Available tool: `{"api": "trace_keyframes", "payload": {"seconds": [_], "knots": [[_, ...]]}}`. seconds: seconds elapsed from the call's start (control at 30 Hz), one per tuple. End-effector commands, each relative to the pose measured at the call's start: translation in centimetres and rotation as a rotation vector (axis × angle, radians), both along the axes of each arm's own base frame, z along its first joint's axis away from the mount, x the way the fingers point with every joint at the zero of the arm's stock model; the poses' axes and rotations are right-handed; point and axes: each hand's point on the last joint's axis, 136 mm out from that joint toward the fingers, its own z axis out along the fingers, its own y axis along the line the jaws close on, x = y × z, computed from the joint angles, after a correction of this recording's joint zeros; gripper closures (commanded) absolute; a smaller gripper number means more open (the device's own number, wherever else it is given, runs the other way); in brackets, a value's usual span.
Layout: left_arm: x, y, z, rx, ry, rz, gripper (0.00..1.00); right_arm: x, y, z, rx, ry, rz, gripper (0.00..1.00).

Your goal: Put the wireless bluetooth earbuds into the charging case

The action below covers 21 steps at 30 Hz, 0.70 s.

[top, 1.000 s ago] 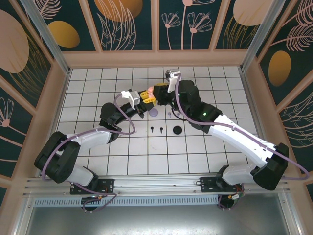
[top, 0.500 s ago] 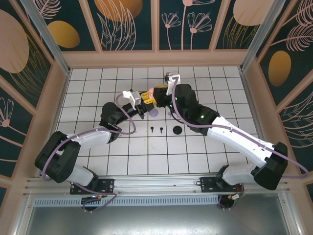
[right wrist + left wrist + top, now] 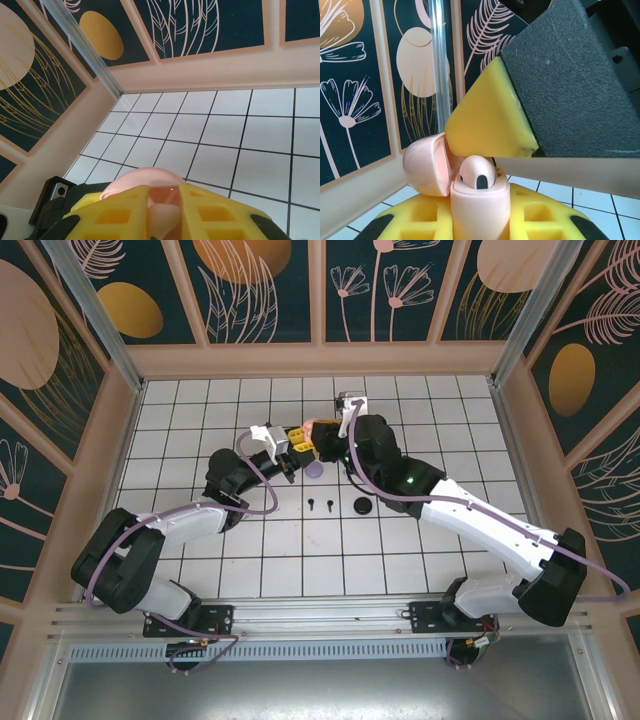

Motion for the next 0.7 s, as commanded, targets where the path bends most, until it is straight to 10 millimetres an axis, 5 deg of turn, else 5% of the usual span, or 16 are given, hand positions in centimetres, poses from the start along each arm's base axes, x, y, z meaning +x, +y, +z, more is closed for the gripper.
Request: {"api": "trace_keyframes", "payload": {"seconds": [0.0,0.27,0.67], "knots": [[-1.0,0.4,3.5,-0.079,-0.108,-0.005,1.0,-1.3,1.0,-2.4,-0.065,0.081,0.045,0.76],[-1.1,0.5,3.3,-0.076,-0.103,-0.007,1.0,-0.3,-1.0,1.8,0.056,0.065,-0.009,0.48],[-1.4,0.7,3.0,-0.076,-0.097,-0.003,1.0,-1.2,-1.2,7.3,0.228,0.011,0.071,0.28]]}}
